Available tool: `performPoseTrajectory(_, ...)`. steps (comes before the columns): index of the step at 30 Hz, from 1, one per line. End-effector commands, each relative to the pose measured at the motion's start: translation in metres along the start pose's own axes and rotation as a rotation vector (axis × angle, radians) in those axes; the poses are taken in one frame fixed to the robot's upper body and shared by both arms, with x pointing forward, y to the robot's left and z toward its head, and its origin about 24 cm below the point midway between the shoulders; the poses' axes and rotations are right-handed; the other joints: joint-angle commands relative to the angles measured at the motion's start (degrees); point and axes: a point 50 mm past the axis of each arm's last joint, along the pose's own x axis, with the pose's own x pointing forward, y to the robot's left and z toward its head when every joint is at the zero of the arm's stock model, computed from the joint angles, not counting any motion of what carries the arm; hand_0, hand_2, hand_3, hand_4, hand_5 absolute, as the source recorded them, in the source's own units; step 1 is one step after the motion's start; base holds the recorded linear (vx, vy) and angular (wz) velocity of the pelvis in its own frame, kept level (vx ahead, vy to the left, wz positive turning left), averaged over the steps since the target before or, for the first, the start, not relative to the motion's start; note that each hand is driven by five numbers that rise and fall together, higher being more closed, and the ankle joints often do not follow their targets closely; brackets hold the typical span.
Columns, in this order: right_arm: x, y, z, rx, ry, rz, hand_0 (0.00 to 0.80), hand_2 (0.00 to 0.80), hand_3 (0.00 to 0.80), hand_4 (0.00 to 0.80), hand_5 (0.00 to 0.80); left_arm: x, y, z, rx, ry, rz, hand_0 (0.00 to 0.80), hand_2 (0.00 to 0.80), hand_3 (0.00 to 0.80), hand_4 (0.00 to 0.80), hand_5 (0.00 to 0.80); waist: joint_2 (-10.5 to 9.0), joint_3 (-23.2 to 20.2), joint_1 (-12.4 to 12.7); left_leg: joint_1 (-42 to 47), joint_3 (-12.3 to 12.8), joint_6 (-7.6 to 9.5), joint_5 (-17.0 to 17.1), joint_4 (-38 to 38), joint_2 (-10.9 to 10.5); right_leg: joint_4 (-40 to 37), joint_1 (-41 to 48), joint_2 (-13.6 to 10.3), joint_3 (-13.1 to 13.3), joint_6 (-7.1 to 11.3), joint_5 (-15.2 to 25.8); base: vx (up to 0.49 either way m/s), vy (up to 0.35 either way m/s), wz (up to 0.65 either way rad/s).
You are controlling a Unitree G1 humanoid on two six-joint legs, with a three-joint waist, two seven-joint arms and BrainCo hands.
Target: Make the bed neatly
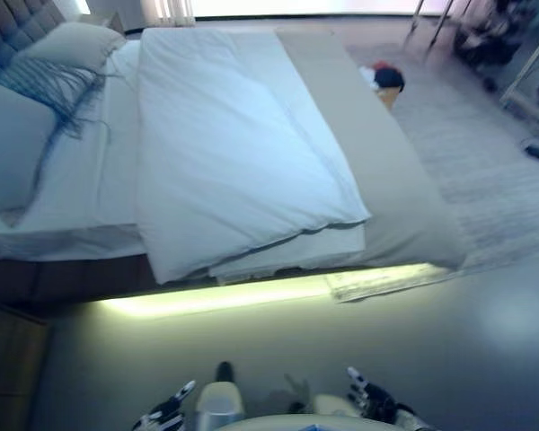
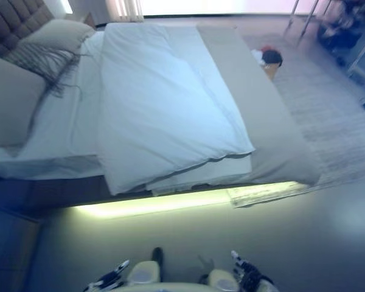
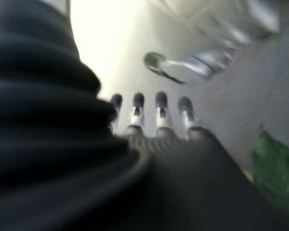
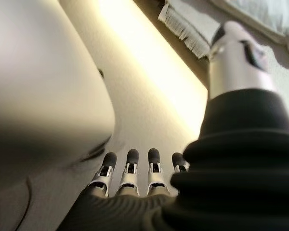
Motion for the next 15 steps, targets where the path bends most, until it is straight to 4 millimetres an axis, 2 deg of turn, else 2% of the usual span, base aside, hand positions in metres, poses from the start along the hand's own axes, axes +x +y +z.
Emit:
performPoseTrajectory(1,-0.002,-0.006,0.015,-0.006,-0.063,-0.014,0.000,0.000,0.000,0.000,0.000,0.000,-0.007,-0.017,0.057,0.049,-0.003,0.000,0.000,0.000,0.000,0.000,3.34,-1.93,1.58,-5.33,1.81,1.05,5.59,-3.45,-0.13,-5.26,15.15,-6.16,-0.62,7.30,0.25,0.567,0.461,0.05)
performPoseTrajectory(2,-0.002,-0.005,0.015,0.031,-0.073,0.000,0.000,0.000,0.000,0.000,0.000,0.000,-0.004,-0.016,0.086,0.052,0.003,0.000,0.000,0.000,0.000,0.000,3.11,-2.33,1.58,-4.71,1.89,1.64,5.71,-2.20,-0.90,-3.32,15.08,-7.36,-0.86,7.92,0.58,0.606,0.528,-0.04)
performPoseTrajectory(4,-0.002,-0.004,0.014,0.045,-0.078,0.016,0.000,0.000,0.000,0.000,0.000,-0.001,0.001,-0.012,0.123,0.041,0.003,0.000,0.000,0.000,0.000,0.000,2.60,-3.35,0.96,-2.97,1.29,3.81,4.32,-0.90,-2.99,2.98,12.47,-9.82,-0.60,9.10,4.27,0.429,0.422,-0.26)
performPoseTrajectory(5,-0.002,-0.004,0.014,0.034,-0.075,0.018,0.000,0.000,0.000,0.000,0.000,-0.001,0.002,-0.009,0.135,0.035,-0.001,0.000,0.000,0.000,0.000,0.000,2.50,-3.64,0.78,-2.44,1.57,4.65,3.60,-0.67,-3.73,5.74,11.40,-10.69,-0.63,9.30,5.74,0.418,0.429,-0.35)
performPoseTrajectory(6,-0.002,-0.005,0.012,0.025,-0.076,0.025,0.000,0.000,0.000,0.000,0.000,0.000,0.001,0.000,0.174,0.017,-0.004,0.000,0.000,0.000,0.000,0.000,2.58,-4.27,0.51,-1.26,1.39,6.26,2.68,-0.79,-5.49,10.96,9.74,-12.11,-0.77,9.43,9.29,0.398,0.397,-0.27)
performPoseTrajectory(8,-0.003,-0.004,0.013,0.032,-0.088,0.042,0.000,0.000,0.000,0.000,0.000,0.000,0.001,0.011,0.215,-0.007,0.003,0.000,0.000,0.000,0.000,0.000,2.54,-4.91,0.13,-0.06,1.17,7.38,1.79,-0.80,-7.26,15.15,6.61,-12.73,0.01,9.16,12.97,0.393,0.358,-0.07)
performPoseTrajectory(10,-0.002,-0.001,0.018,0.021,-0.093,0.071,0.000,0.000,0.000,0.000,0.000,0.001,-0.003,0.028,0.227,-0.052,-0.006,0.000,0.000,0.000,0.000,0.000,3.16,-5.06,-1.01,1.29,2.00,7.81,1.04,-0.91,-7.69,14.79,1.30,-11.16,-0.06,8.08,12.66,0.318,0.240,0.05)
performPoseTrajectory(11,-0.002,0.000,0.020,0.016,-0.096,0.079,0.000,0.000,0.000,0.000,0.000,0.001,-0.006,0.037,0.223,-0.073,-0.018,0.000,0.000,0.000,0.000,0.000,3.26,-4.70,-1.72,1.98,2.09,7.66,1.16,-1.20,-7.98,13.08,-0.70,-9.79,-0.29,7.54,10.54,0.224,0.143,0.01)
performPoseTrajectory(12,-0.001,0.002,0.025,0.018,-0.109,0.092,0.000,0.000,0.000,0.000,0.000,0.001,-0.016,0.050,0.224,-0.109,-0.042,0.000,0.000,0.000,0.000,0.000,4.10,-4.27,-2.35,2.10,2.17,7.28,1.25,-1.35,-7.58,8.70,-4.08,-7.31,-0.44,6.58,8.67,0.136,0.077,0.04)
performPoseTrajectory(13,-0.001,0.002,0.026,0.018,-0.112,0.094,0.000,0.000,0.000,0.000,0.000,0.001,-0.018,0.051,0.224,-0.113,-0.046,0.000,0.000,0.000,0.000,0.000,4.14,-4.13,-2.55,2.20,2.06,7.20,1.22,-1.40,-7.61,8.15,-4.28,-7.11,-0.61,6.47,8.37,0.108,0.062,0.11)
performPoseTrajectory(14,0.000,0.006,0.033,0.028,-0.130,0.105,0.000,0.000,0.000,0.000,0.000,0.001,-0.030,0.063,0.236,-0.151,-0.076,0.000,0.000,0.000,0.000,0.000,4.29,-3.21,-3.38,2.89,1.97,6.95,1.03,-1.76,-8.09,2.28,-8.45,-5.98,-1.12,6.59,10.03,0.070,0.018,0.16)
performPoseTrajectory(15,0.001,0.011,0.040,0.032,-0.150,0.119,0.000,0.000,0.000,0.000,0.000,0.001,-0.040,0.072,0.250,-0.181,-0.101,0.000,0.000,0.000,0.000,0.000,3.95,-1.96,-4.10,3.36,1.50,7.00,0.29,-2.41,-8.87,-2.01,-13.15,-5.59,-0.56,7.44,14.17,0.114,0.011,0.07)
